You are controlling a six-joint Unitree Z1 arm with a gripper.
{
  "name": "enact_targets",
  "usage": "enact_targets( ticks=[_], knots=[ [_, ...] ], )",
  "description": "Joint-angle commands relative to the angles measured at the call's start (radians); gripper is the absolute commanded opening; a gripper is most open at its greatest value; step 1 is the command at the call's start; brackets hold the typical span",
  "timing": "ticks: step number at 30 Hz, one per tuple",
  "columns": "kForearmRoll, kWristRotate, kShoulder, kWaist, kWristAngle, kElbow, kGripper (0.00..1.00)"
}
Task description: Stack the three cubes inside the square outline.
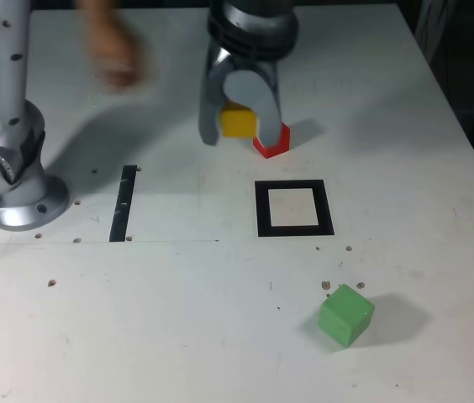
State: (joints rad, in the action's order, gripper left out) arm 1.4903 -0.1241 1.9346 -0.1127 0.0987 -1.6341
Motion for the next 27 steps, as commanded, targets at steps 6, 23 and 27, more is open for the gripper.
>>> enact_targets(
  ticks=[6, 23, 27],
  knots=[
    [-0.057, 0.028, 0.085, 0.04, -0.025, -0.041, 0.17],
    [-0.067, 0.067, 0.086, 0.122, -0.032, -0.065, 0.18],
    [-0.08, 0.07, 0.09, 0.123, -0.041, -0.063, 0.18]
  ],
)
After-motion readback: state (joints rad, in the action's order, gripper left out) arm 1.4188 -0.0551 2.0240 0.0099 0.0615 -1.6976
